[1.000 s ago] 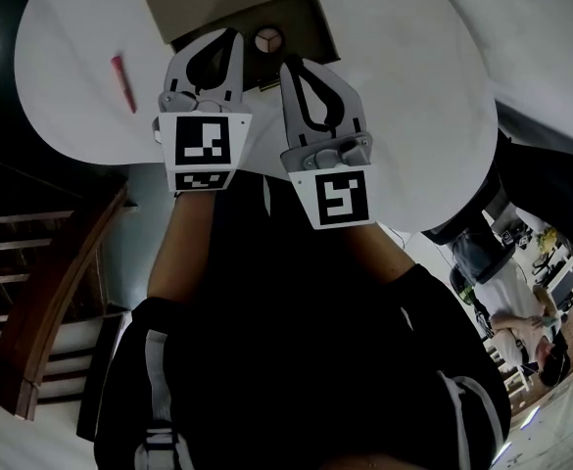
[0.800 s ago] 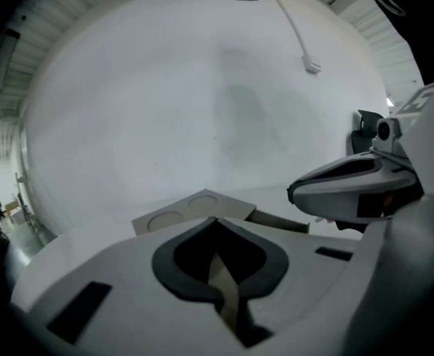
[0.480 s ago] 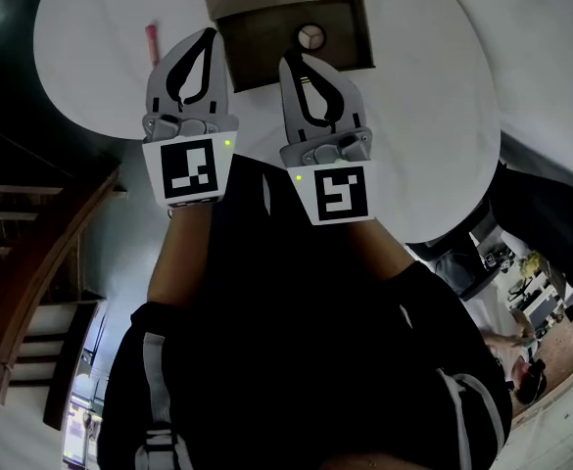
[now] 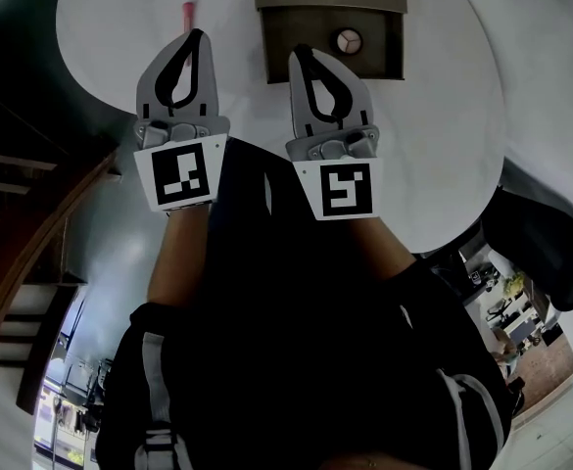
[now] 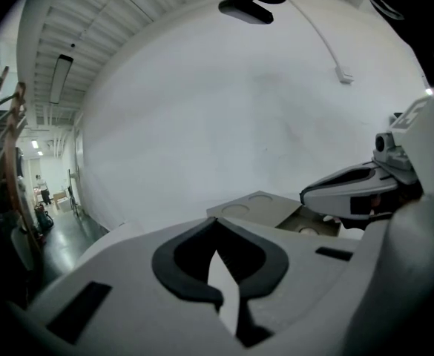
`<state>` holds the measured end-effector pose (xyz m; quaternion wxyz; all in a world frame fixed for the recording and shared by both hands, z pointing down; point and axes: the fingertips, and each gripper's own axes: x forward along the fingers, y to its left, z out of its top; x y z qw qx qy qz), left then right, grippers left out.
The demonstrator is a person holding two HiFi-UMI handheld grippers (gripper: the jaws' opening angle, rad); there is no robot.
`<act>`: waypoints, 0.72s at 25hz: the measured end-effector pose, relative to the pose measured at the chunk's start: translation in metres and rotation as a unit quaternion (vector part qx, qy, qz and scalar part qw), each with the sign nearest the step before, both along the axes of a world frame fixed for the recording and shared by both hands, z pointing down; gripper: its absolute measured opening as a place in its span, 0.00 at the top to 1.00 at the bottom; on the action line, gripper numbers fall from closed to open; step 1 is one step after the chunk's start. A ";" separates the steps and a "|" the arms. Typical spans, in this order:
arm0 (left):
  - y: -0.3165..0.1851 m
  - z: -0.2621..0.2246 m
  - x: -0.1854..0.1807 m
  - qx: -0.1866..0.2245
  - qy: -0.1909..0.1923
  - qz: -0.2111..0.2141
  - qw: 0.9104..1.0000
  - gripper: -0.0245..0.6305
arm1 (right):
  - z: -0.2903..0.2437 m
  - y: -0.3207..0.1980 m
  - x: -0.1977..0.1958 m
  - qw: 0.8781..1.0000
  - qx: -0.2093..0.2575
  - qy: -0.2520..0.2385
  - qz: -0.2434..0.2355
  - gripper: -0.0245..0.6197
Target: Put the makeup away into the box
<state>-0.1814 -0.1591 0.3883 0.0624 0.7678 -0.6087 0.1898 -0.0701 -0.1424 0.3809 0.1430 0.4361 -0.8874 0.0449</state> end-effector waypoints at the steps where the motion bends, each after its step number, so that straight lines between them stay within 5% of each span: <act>1: 0.001 0.002 -0.003 -0.001 0.000 -0.004 1.000 0.95 | 0.002 0.000 -0.002 1.000 -0.001 0.000 -0.002 0.93; 15: 0.005 0.030 -0.029 -0.033 0.008 -0.026 0.999 0.94 | 0.012 0.001 -0.024 1.000 -0.006 0.003 -0.018 0.93; 18: 0.003 0.041 -0.032 -0.051 0.012 -0.027 0.998 0.87 | 0.017 0.000 -0.026 1.000 -0.013 0.007 -0.019 0.93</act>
